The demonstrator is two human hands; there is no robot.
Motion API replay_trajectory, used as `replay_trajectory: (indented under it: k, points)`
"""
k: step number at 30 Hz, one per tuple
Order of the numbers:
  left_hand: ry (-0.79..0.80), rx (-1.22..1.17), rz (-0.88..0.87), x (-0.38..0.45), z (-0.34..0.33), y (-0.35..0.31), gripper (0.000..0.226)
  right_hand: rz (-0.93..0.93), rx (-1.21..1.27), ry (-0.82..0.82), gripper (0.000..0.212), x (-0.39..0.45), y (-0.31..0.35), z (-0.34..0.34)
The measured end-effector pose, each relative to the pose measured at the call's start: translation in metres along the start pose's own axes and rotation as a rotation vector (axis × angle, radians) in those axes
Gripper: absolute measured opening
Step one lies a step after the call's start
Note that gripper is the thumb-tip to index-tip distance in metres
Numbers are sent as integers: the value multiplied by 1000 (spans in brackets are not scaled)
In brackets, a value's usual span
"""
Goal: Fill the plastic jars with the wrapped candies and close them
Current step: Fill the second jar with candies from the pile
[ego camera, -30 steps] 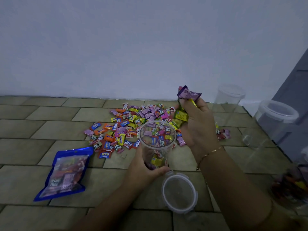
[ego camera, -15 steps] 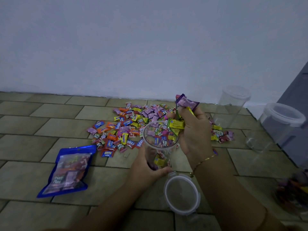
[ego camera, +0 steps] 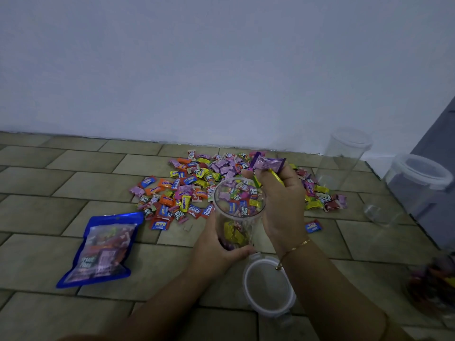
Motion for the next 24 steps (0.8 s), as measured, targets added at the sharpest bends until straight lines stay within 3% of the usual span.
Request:
replay_trajectory:
  k: [6,24]
  points:
    - [-10,-26,4,0,0,1,83,7,64,45,17,0,-4,4]
    - [-13,-19,4,1,-2,4,86,85,-88,117,21,-8,-5,0]
Point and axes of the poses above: each hand's wrist, its own x-axis towards the middle knuckle, its own z-axis out of the back of the hand, y = z × x, the point moved 3 cm from there along x, towards the middle knuckle, and after that the axes turned 6 degrees about y, right-handed, at the moved point
